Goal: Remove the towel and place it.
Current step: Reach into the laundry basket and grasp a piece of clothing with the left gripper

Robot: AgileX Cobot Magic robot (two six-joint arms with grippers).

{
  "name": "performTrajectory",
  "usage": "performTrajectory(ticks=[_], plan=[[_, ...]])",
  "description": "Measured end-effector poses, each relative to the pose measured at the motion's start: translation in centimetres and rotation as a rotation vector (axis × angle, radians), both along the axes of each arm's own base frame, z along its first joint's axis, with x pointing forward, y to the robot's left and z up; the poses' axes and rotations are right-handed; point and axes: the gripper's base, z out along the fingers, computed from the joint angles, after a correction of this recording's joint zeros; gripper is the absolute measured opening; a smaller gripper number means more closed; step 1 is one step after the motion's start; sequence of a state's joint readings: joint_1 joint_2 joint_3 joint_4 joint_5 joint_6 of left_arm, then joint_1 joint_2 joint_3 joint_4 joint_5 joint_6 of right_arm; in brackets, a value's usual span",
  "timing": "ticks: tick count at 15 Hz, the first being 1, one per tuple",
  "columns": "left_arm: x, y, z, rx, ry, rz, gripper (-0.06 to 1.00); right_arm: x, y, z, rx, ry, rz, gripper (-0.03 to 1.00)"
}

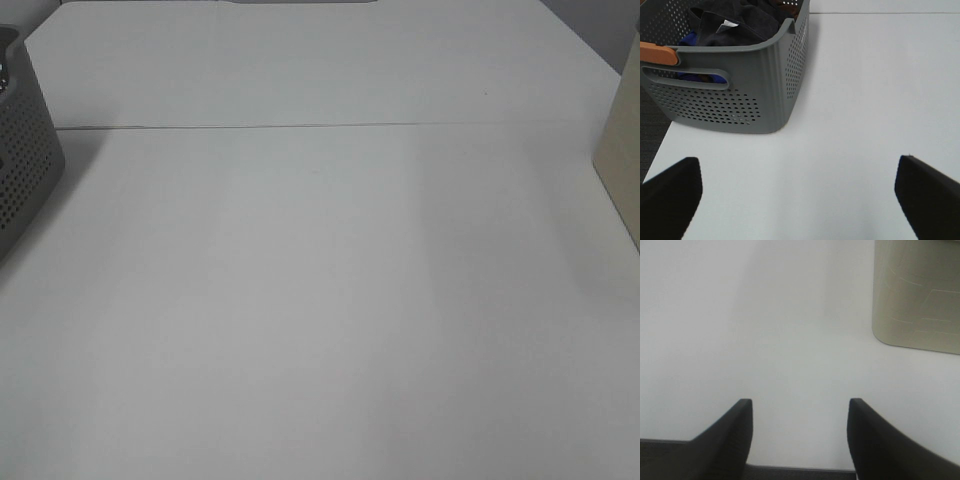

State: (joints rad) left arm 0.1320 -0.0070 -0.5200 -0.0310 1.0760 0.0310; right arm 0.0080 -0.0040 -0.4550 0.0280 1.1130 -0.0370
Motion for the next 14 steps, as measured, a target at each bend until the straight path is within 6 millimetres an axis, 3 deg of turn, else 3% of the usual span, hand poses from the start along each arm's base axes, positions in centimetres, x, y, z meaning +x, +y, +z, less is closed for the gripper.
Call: performTrajectory(ticks=[14], plan=[[0.00, 0.00, 0.00, 0.000, 0.000, 0.000, 0.99, 0.00, 0.00, 0.00, 0.000, 0.000, 0.000, 0.56]])
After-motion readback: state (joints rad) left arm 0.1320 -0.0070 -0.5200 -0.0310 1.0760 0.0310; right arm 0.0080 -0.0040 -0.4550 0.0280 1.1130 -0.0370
